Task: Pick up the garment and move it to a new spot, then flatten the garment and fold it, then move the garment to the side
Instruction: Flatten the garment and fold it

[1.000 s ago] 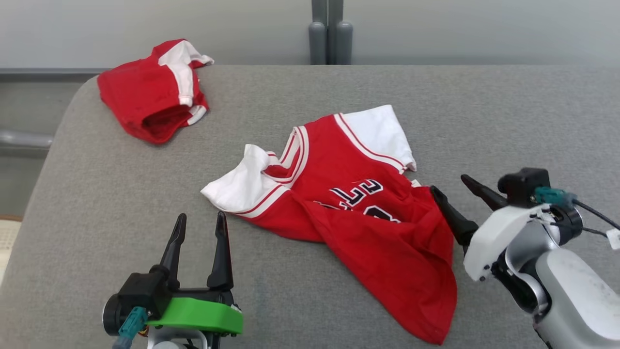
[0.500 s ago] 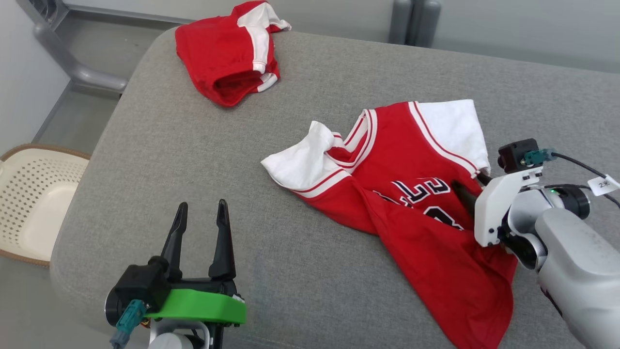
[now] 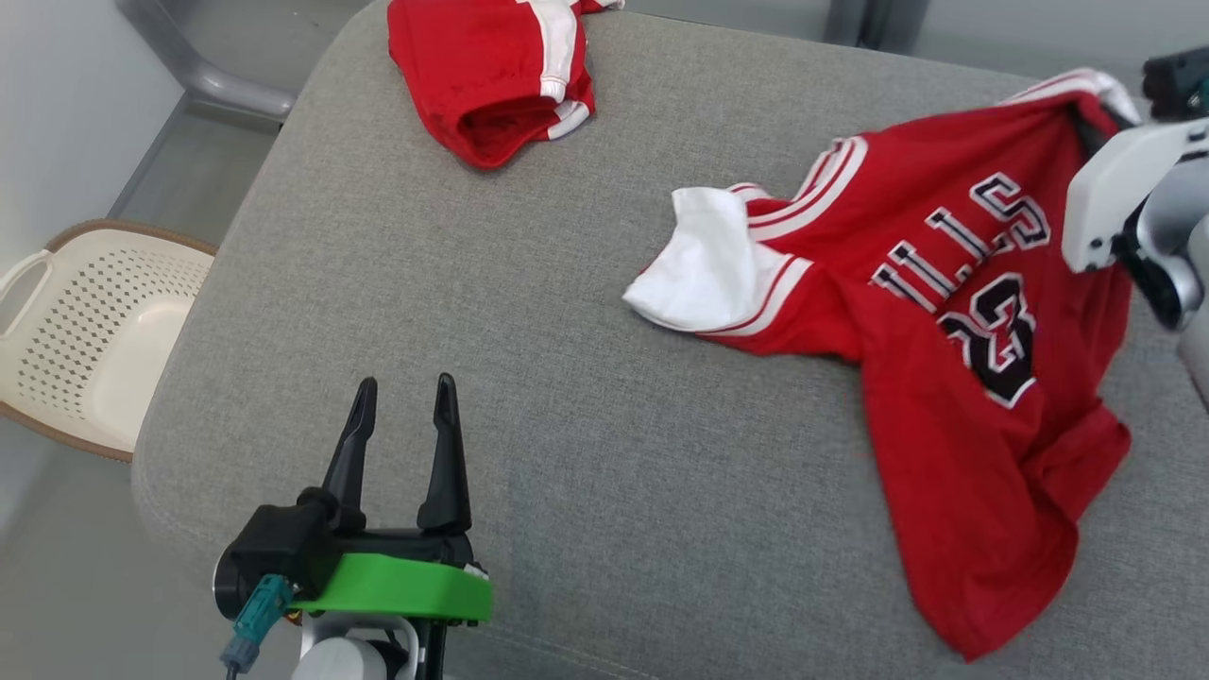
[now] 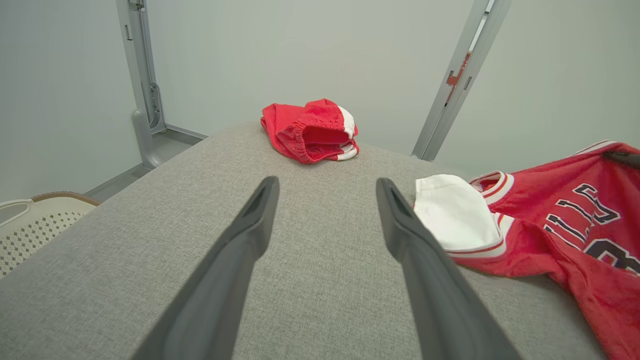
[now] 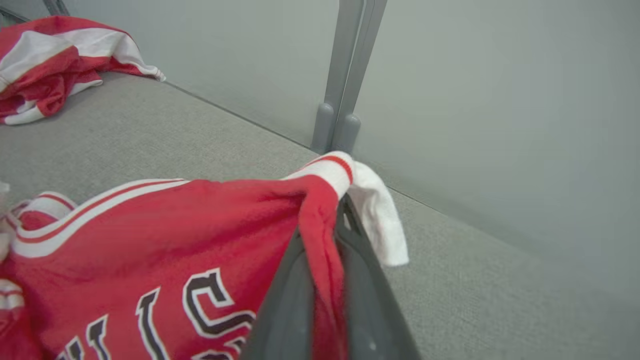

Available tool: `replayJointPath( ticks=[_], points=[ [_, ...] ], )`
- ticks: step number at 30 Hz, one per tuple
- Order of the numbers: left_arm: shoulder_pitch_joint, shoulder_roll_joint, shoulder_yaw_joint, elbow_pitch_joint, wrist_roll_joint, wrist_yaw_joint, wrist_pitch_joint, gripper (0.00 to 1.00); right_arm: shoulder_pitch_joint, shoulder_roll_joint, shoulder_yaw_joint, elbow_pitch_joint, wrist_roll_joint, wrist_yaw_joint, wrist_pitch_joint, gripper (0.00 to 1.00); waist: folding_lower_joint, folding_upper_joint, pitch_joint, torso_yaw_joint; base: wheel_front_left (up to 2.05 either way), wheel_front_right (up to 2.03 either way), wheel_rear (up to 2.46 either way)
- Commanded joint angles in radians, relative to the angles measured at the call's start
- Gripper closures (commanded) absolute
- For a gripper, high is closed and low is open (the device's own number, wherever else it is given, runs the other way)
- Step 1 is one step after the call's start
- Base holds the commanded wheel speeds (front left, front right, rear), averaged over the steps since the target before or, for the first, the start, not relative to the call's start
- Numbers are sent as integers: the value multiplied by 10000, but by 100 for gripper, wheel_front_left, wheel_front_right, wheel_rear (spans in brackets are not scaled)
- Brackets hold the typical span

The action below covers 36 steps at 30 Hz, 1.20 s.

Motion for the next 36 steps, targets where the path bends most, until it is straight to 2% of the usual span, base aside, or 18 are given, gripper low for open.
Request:
replayJointPath(
  ticks=[1,6,11,12,13,14,20,26,30,36],
  points=[
    [-164,23,-40,-29,-54,23,10,0,-409,-85,-94,138,-183,-3,-149,100,0,0,136,112,0,0,0],
    [-358,23,-237,4,-129,-15,10,0,-1583,-158,-218,1054,-1039,-3,-356,100,0,0,411,398,0,0,0],
    [-441,21,-308,8,-213,65,10,0,-1950,-155,-587,2195,-1525,-3,-768,100,0,0,548,591,0,0,0],
    [-446,21,-299,0,-229,81,10,0,-1957,-135,-718,2431,-1609,-3,-977,68,0,0,561,606,0,0,0],
    [-441,23,-284,0,-233,87,10,0,-1938,-82,-772,2554,-1670,-3,-1093,41,0,0,560,606,0,0,0],
    [-418,23,-239,2,-229,100,10,0,-1945,14,-863,2740,-1824,-3,-1371,0,0,0,553,575,0,0,0],
    [-333,23,-155,46,-121,89,10,0,-2057,614,-781,2945,-2083,-3,-2153,0,0,0,370,182,0,0,0],
    [-271,23,-153,71,-9,45,10,0,-1580,1422,-13,2382,-1372,-3,-2300,0,0,0,127,-98,0,0,0],
    [-281,23,-159,52,19,8,10,0,-1003,1862,1009,1564,-170,-3,-1859,0,0,0,133,-112,0,0,0],
    [-446,21,-228,27,-15,-21,10,0,-221,1574,2806,236,1634,-3,-1192,0,0,0,415,163,0,0,0]
  ],
)
